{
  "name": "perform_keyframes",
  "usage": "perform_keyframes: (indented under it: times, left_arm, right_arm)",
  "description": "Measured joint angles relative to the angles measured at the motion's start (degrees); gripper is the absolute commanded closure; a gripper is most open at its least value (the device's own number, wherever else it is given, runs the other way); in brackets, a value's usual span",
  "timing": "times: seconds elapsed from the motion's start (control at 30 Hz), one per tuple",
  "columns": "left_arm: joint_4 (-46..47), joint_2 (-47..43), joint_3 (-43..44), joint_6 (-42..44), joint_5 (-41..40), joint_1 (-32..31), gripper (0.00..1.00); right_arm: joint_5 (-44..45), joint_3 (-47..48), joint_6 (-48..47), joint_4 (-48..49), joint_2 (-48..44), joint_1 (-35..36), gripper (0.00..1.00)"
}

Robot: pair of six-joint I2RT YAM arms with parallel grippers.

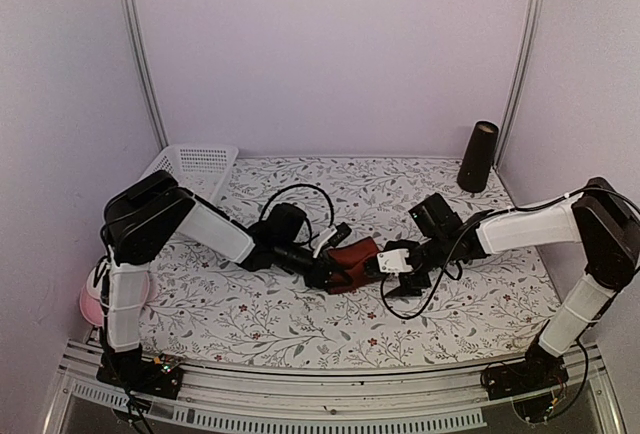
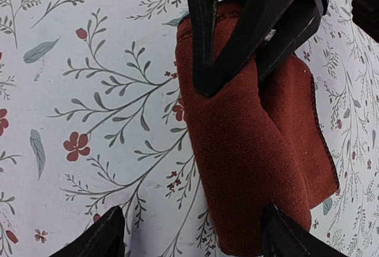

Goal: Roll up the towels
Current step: Roll the towel at the center of the board.

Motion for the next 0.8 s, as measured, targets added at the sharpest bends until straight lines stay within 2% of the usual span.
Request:
perform_keyframes:
  times: [0.1,0.17,0.33,0.5,0.67,0.73,0.8]
  left_arm:
    - [-0.7,0.6,1.0,-0.3,0.9,0.2,0.74]
    - [-0.8,0.9,1.4,-0.6,1.2,0.3,0.66]
    - [-0.9,0.9,1.5,-1.5,0.7,0.6,0.54]
    - [-0.9,0.7,1.3,-2.1,-1.0,0.8,0.5]
    - [-1.5,-0.6,0.3,-2.6,-3.8,0.9,0.32]
    - [-1.7,-1.6,-0.4,-2.3,-5.0,0.9,0.19]
    - [-2.2,-3.3,-1.8,-2.1,-7.0,0.8,0.11]
  right_arm:
    - [1.4,0.7,0.8,0.9,1.6,0.2,0.22]
    - [2.1,1.0,1.2,1.4,2.3,0.2,0.25]
    - [3.9,2.0,1.9,2.8,4.3,0.2,0.44]
    - [5.5,3.7,2.8,3.6,6.2,0.2,0.57]
    - [6.4,5.2,3.7,3.8,7.4,0.2,0.7]
    - [6.4,5.5,3.6,3.8,7.6,0.2,0.73]
    - [6.4,5.8,3.6,3.6,7.9,0.2,0.74]
